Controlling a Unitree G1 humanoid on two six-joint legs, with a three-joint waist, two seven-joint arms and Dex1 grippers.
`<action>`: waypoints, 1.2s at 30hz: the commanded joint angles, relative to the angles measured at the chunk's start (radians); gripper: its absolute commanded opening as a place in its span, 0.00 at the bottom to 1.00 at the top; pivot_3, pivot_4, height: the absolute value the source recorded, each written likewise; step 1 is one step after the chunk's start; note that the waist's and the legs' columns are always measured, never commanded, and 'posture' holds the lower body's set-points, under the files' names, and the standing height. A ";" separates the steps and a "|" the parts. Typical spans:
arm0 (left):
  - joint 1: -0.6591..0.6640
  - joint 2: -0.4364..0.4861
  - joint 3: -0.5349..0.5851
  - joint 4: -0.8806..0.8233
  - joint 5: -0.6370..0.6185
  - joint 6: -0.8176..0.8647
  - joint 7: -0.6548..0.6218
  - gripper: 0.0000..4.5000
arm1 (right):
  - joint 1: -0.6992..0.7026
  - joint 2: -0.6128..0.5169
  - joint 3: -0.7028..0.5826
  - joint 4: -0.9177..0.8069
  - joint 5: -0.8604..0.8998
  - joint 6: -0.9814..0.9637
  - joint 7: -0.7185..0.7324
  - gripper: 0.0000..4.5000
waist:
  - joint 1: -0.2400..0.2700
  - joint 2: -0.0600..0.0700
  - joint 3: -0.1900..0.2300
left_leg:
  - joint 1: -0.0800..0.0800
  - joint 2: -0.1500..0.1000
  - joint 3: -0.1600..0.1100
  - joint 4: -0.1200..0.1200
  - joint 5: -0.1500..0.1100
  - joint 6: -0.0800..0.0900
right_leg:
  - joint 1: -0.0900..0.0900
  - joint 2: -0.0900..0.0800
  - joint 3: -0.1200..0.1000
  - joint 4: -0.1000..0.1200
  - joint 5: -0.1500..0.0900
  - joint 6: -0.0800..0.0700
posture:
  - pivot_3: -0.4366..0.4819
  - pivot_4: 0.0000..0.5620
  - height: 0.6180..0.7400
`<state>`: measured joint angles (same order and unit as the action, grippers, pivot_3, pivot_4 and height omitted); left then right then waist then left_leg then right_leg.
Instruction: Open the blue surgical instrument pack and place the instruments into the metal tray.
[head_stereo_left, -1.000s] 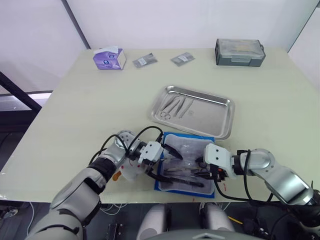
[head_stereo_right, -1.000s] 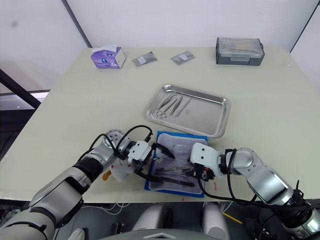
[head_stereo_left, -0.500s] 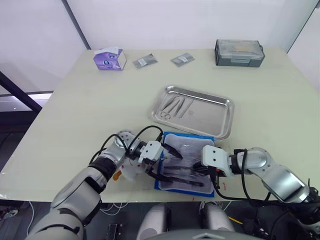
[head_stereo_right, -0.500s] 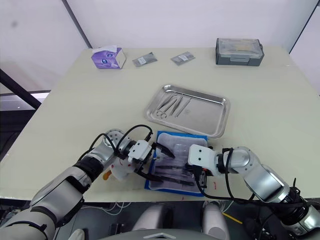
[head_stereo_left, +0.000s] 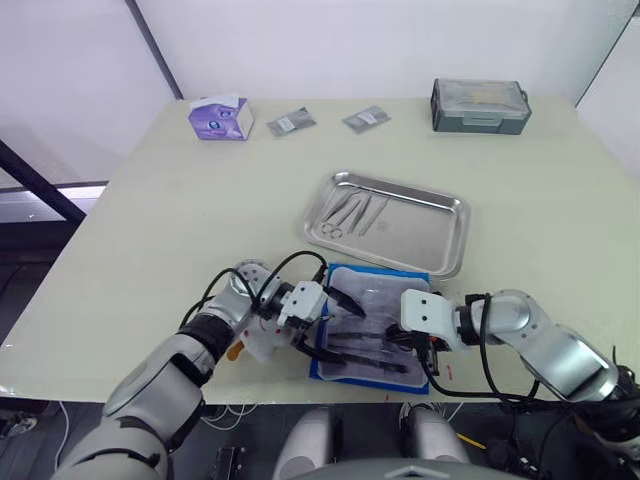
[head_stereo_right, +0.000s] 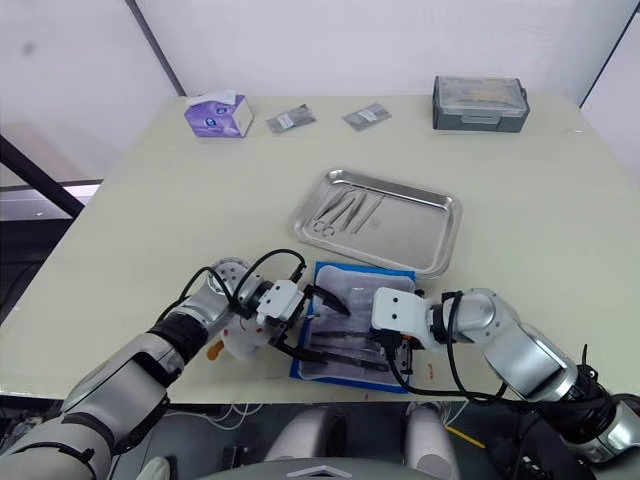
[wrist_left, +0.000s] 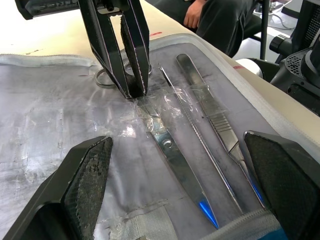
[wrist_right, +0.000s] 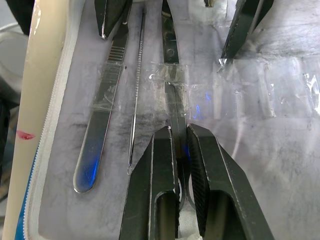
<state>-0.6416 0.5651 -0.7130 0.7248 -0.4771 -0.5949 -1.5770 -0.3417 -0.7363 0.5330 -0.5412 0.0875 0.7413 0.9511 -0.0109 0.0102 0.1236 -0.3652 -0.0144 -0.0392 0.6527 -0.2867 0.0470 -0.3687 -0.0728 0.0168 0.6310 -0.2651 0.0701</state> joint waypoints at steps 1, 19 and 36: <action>0.068 -0.008 -0.067 0.054 0.110 0.016 -0.037 1.00 | -0.034 -0.009 -0.003 -0.066 0.001 0.044 0.005 0.01 | 0.000 0.000 0.000 | 0.000 0.000 0.000 0.000 0.000 0.000 | 0.000 0.000 0.000 0.000 0.000 0.000 | 0.48 0.27 0.95; 0.086 -0.015 -0.058 0.036 0.123 0.029 -0.037 1.00 | -0.121 -0.066 0.013 -0.142 0.011 0.141 0.026 0.01 | 0.000 0.000 0.000 | -0.001 0.000 0.000 0.000 0.000 0.000 | 0.000 -0.001 0.000 -0.001 0.000 0.000 | 0.48 0.27 0.95; 0.077 -0.020 -0.076 0.055 0.110 0.022 -0.037 1.00 | -0.096 -0.176 -0.084 -0.197 0.082 0.169 0.030 0.01 | 0.001 0.000 0.000 | -0.002 -0.001 0.000 0.000 0.000 0.000 | 0.000 -0.002 -0.001 -0.001 0.000 0.000 | 0.48 0.27 0.95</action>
<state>-0.6256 0.5551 -0.6878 0.7146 -0.4680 -0.5831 -1.5773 -0.4320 -0.9017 0.5122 -0.6918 0.1578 0.9136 0.9835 -0.0097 0.0104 0.1239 -0.3670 -0.0151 -0.0392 0.6527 -0.2867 0.0469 -0.3690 -0.0752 0.0156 0.6297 -0.2650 0.0704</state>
